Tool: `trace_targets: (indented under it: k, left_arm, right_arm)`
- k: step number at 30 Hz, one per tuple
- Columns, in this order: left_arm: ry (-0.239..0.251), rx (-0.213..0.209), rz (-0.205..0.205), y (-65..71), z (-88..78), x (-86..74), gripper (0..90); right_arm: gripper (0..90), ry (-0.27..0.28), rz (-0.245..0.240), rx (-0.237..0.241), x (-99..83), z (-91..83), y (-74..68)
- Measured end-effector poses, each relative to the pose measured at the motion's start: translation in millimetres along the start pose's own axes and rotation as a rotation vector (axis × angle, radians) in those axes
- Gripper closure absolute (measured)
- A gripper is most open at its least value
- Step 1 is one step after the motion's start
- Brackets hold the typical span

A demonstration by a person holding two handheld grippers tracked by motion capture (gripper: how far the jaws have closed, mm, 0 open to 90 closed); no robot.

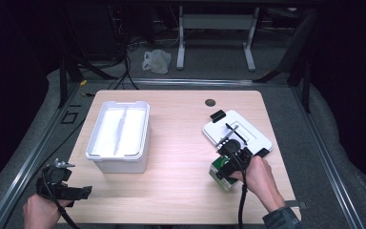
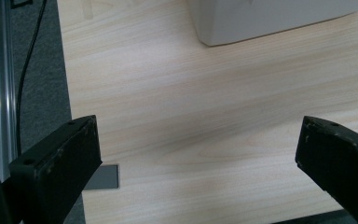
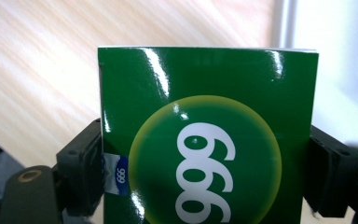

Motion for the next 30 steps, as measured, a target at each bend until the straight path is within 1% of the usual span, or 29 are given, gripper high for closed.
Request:
trace_targets:
  k: [1, 2, 5, 6, 7, 8, 9, 10, 11, 12, 13, 14, 17, 18, 20, 21, 24, 26, 27, 30]
  left_arm:
    - [0.001, -0.003, 0.001, 0.5, 0.4, 0.8, 0.0]
    - [0.0, -0.001, 0.004, 0.8, 0.8, 1.6, 0.0]
    - [-0.001, -0.005, 0.009, 1.4, 2.3, 3.9, 0.0]
    - [0.0, -0.004, 0.007, 1.5, 2.6, 4.3, 0.0]
    - [-0.001, -0.004, 0.008, 1.7, 2.8, 4.9, 0.0]
    - [-0.001, -0.005, 0.009, 2.0, 3.3, 5.6, 0.0]
    - [-0.004, -0.004, 0.016, 3.1, 3.7, 6.9, 0.0]
    - [-0.004, -0.004, 0.016, 3.1, 3.7, 6.9, 0.0]
    - [-0.003, -0.005, 0.016, 3.7, 4.1, 7.5, 0.0]
    - [-0.006, -0.005, 0.02, 3.9, 4.6, 8.4, 0.0]
    - [-0.006, -0.005, 0.02, 3.9, 4.6, 8.4, 0.0]
    - [-0.005, -0.005, 0.017, 3.8, 5.0, 9.5, 0.0]
    - [-0.004, -0.005, 0.016, 3.8, 5.1, 10.6, 0.0]
    - [-0.003, -0.006, 0.017, 3.9, 5.3, 11.0, 0.0]
    - [-0.004, -0.009, 0.019, 4.0, 5.7, 11.7, 0.0]
    - [-0.004, -0.008, 0.019, 4.1, 6.1, 12.4, 0.0]
    - [-0.002, -0.009, 0.021, 4.3, 6.1, 13.4, 0.0]
    - [0.002, -0.01, 0.021, 4.4, 5.5, 14.2, 0.0]
    - [0.005, -0.008, 0.022, 4.5, 5.2, 14.6, 0.0]
    - [0.004, -0.009, 0.021, 4.4, 5.2, 14.9, 0.0]
  right_arm:
    - [16.4, 0.0, 0.0, 0.0, 0.0, 0.0, 0.0]
    - [16.5, 0.006, 0.011, -0.001, -3.8, -1.4, 2.9]
    - [16.5, 0.007, 0.046, 0.0, -21.5, -5.1, 14.9]
    - [16.4, -0.003, 0.072, 0.0, -34.2, -5.4, 23.2]
    - [16.4, -0.003, 0.072, 0.0, -34.2, -5.4, 23.2]
    - [16.4, -0.01, 0.086, -0.002, -40.5, -5.1, 27.4]
    - [16.4, -0.023, 0.12, -0.006, -54.3, -3.4, 37.1]
    - [16.4, -0.023, 0.12, -0.006, -54.3, -3.4, 37.1]
    - [16.4, -0.026, 0.132, -0.004, -58.6, -2.5, 40.3]
    - [16.4, -0.044, 0.156, -0.019, -70.0, -0.4, 50.2]
    - [16.4, -0.044, 0.156, -0.019, -70.0, -0.4, 50.2]
    - [16.4, -0.053, 0.182, -0.02, -77.1, 1.2, 56.5]
    - [16.3, -0.051, 0.217, -0.012, -86.7, 4.7, 65.4]
    - [16.3, -0.06, 0.224, -0.011, -89.6, 5.0, 67.6]
    - [16.3, -0.06, 0.232, -0.017, -92.0, 6.0, 69.0]
    - [16.3, -0.067, 0.234, -0.015, -95.7, 7.8, 71.6]
    - [16.2, -0.067, 0.227, -0.021, -98.6, 10.9, 74.2]
    - [16.0, -0.08, 0.234, -0.015, -101.0, 13.6, 75.5]
    - [16.0, -0.085, 0.231, -0.018, -101.9, 14.6, 76.2]
    - [15.7, -0.1, 0.24, -0.033, -105.3, 17.4, 78.8]
Point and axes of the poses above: each handheld gripper's, and its own axes: z roughly forward along the jaws, x roughly out of its top, y roughly to its right, the point moved 4 cm from there along z, roughly forward along the jaws
